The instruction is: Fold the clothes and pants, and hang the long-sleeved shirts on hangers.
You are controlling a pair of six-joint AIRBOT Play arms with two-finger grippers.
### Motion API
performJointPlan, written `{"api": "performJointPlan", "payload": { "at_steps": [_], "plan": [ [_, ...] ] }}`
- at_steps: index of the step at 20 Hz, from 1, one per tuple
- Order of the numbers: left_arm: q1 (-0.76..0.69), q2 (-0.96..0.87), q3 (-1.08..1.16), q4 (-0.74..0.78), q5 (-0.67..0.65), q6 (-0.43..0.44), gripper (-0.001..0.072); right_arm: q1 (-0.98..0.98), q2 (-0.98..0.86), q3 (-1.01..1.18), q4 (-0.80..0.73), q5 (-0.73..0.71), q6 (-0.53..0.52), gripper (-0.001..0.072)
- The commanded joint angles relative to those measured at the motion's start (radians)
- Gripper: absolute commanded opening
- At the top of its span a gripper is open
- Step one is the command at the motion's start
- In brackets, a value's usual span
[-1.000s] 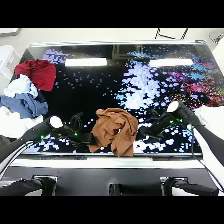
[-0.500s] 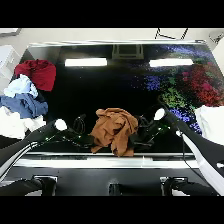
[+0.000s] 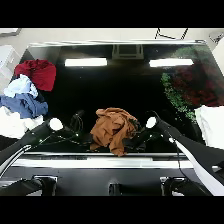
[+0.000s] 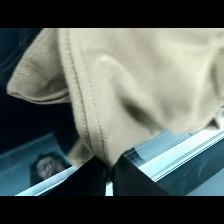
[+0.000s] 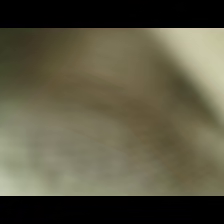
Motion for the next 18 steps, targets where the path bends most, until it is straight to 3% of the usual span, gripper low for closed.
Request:
{"api": "performJointPlan", "payload": {
  "at_steps": [1, 6, 10, 15, 18],
  "plan": [
    [0.044, 0.077, 0.052, 0.068, -0.011, -0.005, 0.0023, -0.015, 0.06, 0.053, -0.022, 0.011, 0.021, 0.0037],
    [0.224, 0.308, 0.424, 0.238, -0.063, -0.044, 0.0023, -0.294, 0.327, 0.46, -0.288, 0.071, 0.05, 0.0037],
    [0.275, 0.484, 0.763, 0.237, 0.094, -0.045, 0.0024, -0.482, 0.519, 0.832, -0.325, -0.056, 0.05, 0.0038],
    [0.275, 0.66, 0.836, 0.22, 0.365, -0.045, 0.0024, -0.503, 0.695, 0.929, -0.342, -0.191, 0.05, 0.0039],
    [0.275, 0.69, 0.836, 0.358, 0.372, -0.059, 0.0024, -0.503, 0.736, 0.929, -0.47, -0.19, 0.059, 0.0039]
  ]
}}
